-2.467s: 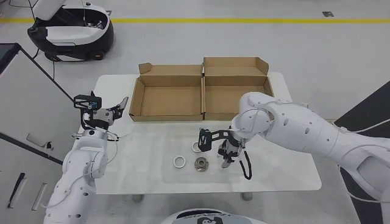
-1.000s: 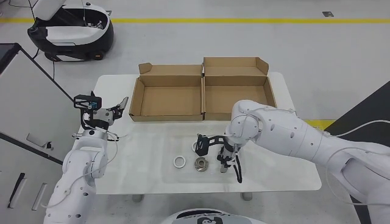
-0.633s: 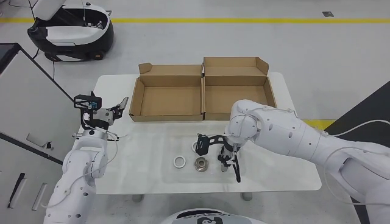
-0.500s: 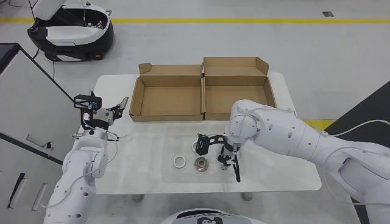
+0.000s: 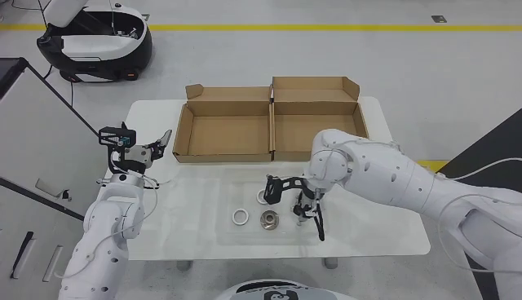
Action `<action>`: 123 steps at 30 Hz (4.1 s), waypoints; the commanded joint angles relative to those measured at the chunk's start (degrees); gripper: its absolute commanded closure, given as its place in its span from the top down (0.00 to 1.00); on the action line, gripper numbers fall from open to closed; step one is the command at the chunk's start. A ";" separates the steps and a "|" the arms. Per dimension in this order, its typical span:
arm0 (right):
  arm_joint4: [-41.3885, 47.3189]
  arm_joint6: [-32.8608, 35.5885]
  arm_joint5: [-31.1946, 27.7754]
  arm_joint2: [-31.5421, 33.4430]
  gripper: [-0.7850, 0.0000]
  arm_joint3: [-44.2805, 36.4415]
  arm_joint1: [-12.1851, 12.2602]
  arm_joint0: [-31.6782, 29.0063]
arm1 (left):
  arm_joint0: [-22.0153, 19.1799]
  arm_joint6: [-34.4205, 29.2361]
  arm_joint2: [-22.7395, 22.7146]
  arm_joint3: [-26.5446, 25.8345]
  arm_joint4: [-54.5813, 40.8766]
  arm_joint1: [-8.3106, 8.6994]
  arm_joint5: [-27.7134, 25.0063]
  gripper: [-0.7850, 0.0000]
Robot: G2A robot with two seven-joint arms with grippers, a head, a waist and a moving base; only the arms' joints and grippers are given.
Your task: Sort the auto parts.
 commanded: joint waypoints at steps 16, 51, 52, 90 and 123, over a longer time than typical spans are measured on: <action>3.82 -11.55 -10.96 16.49 0.00 -11.95 13.00 -7.14 | 0.00 0.00 0.00 0.00 0.00 0.00 0.00 1.00; -49.14 -104.64 -37.00 19.15 0.00 -12.64 24.67 -15.19 | 0.00 0.00 0.00 0.00 0.00 0.00 0.00 1.00; -53.50 -110.53 -37.00 17.82 0.00 -11.60 24.98 -14.37 | 0.00 0.00 0.00 0.00 0.00 0.00 0.00 1.00; -51.20 -136.03 -30.54 16.98 0.00 -15.11 23.81 -12.39 | 0.00 0.00 0.00 0.00 0.00 0.00 0.00 1.00; -22.69 -129.60 -37.00 33.41 0.00 -28.58 11.01 -18.31 | 0.00 0.00 0.00 0.00 0.00 0.00 0.00 1.00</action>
